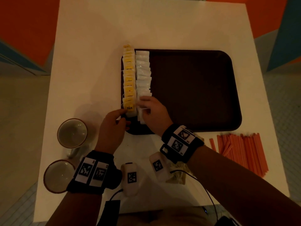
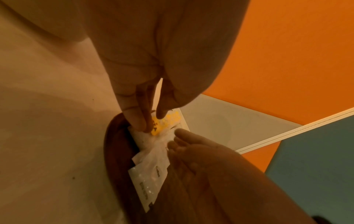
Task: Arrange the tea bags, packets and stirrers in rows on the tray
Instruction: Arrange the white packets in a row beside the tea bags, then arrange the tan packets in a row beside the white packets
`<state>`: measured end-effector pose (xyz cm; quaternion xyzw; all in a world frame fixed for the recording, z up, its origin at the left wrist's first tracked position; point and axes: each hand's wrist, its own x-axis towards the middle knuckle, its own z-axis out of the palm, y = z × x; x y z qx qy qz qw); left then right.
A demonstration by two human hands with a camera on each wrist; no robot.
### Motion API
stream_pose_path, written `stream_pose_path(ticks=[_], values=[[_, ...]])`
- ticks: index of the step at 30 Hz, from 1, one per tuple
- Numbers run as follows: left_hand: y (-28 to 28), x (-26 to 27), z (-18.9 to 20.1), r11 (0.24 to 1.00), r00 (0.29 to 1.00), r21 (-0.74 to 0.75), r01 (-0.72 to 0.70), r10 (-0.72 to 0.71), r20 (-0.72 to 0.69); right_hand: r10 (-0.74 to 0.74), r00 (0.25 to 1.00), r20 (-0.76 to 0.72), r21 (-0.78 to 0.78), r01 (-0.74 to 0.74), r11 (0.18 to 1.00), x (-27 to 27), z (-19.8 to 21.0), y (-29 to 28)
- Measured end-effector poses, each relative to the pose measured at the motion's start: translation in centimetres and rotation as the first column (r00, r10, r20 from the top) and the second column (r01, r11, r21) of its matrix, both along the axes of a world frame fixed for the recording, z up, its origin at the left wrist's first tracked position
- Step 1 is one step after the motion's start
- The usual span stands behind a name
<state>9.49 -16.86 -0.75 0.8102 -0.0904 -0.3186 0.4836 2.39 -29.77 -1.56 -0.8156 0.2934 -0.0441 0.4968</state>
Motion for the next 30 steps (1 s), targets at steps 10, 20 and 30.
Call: stream_pose_path(ticks=[10,20,30], values=[[-1.1,-1.9,-0.2,0.974,0.975,0.095,0.207,-0.198,-0.101,-0.060,0.958,-0.281,0.035,0.073,0.997,-4.6,-0.9,-0.4],[0.2,-1.9,0.8,0.956,0.964,0.136,0.260,-0.265,0.026,-0.115,0.968,-0.223,0.062,0.132,0.989,-6.0,0.4,-1.5],[5.8,-6.1,0.3,0.803,0.814,0.149,0.576,-0.581,-0.014,-0.296,0.885,-0.360,-0.090,0.283,0.955,-19.7,2.6,-5.0]])
